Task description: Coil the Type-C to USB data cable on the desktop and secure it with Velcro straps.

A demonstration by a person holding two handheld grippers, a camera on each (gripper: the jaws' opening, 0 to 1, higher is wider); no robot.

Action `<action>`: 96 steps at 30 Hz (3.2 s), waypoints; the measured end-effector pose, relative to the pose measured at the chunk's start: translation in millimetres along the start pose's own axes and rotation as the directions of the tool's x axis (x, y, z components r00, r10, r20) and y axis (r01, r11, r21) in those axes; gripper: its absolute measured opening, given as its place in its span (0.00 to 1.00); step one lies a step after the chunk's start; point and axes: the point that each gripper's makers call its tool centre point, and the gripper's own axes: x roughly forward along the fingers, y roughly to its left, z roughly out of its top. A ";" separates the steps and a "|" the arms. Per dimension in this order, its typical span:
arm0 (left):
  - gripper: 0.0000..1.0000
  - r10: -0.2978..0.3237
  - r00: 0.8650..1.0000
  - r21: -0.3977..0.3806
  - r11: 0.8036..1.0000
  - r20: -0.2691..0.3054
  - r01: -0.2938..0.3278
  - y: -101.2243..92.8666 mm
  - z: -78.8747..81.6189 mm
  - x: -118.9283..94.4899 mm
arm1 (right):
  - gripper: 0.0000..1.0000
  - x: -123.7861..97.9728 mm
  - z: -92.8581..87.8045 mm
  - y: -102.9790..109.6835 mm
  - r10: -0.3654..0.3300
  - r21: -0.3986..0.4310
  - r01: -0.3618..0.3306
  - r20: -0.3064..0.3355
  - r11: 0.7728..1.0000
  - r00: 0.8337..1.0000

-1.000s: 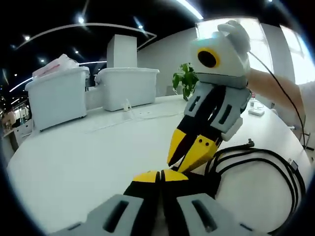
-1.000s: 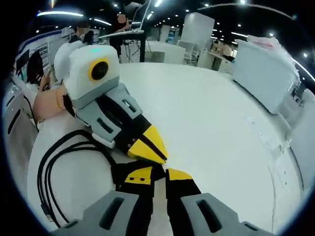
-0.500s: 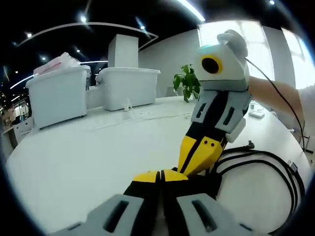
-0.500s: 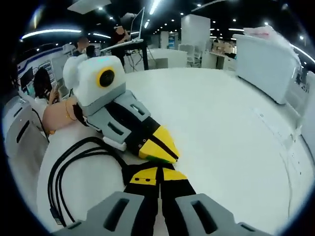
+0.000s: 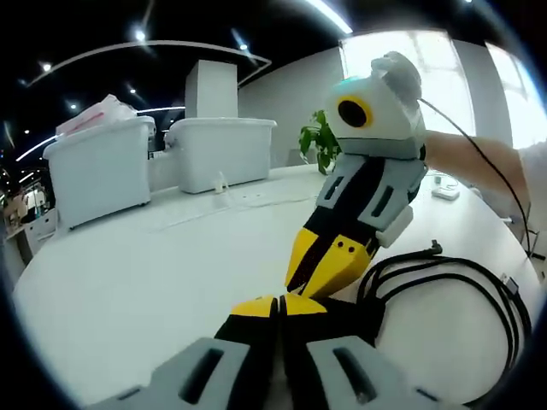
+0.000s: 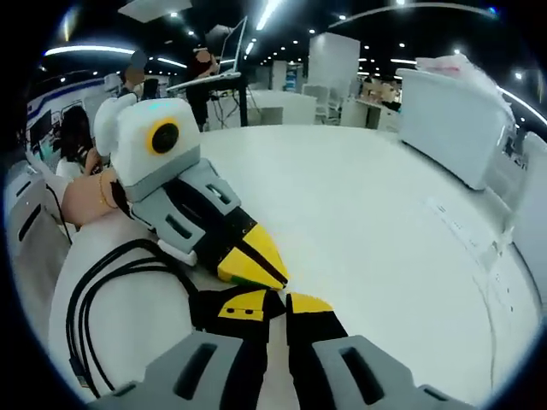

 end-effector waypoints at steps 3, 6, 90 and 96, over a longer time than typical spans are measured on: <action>0.04 0.000 1.000 -0.002 1.000 0.001 0.000 -0.3 0.0 -0.2 | 0.09 -10.3 1.0 -3.1 -0.056 -0.053 0.056 0.003 0.997 0.998; 0.04 -0.003 1.000 -0.010 1.000 0.005 0.003 -0.7 -0.1 -0.5 | 0.09 -28.3 13.1 5.5 -0.064 -0.076 0.069 0.059 0.995 0.996; 0.26 0.082 0.764 -0.134 0.991 0.640 0.006 -6.7 149.2 -97.3 | 0.42 -269.8 3.9 -12.1 -0.825 0.698 0.466 0.545 0.544 0.147; 0.31 0.064 0.760 -0.094 0.996 0.647 -0.004 -16.1 152.3 -106.6 | 0.60 -255.2 9.9 -10.3 -0.815 0.614 0.578 0.555 0.537 0.167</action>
